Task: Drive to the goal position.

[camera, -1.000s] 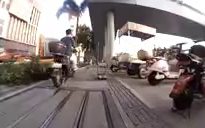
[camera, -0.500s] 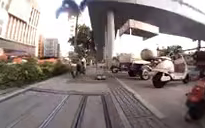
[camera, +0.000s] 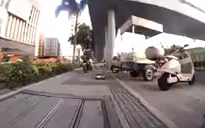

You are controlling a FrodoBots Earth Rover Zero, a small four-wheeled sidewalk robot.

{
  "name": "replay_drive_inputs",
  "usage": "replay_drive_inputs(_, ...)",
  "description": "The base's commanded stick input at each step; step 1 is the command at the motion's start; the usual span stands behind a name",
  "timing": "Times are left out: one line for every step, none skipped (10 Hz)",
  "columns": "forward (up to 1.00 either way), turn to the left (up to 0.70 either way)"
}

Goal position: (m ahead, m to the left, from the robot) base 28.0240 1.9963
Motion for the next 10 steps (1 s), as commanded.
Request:
replay_drive_inputs(0.45, 0.0)
replay_drive_inputs(0.45, 0.0)
replay_drive_inputs(0.45, 0.0)
replay_drive_inputs(0.45, 0.0)
replay_drive_inputs(0.45, 0.0)
replay_drive_inputs(0.45, 0.0)
replay_drive_inputs(0.45, 0.0)
replay_drive_inputs(0.45, 0.0)
replay_drive_inputs(0.45, 0.0)
replay_drive_inputs(0.45, 0.0)
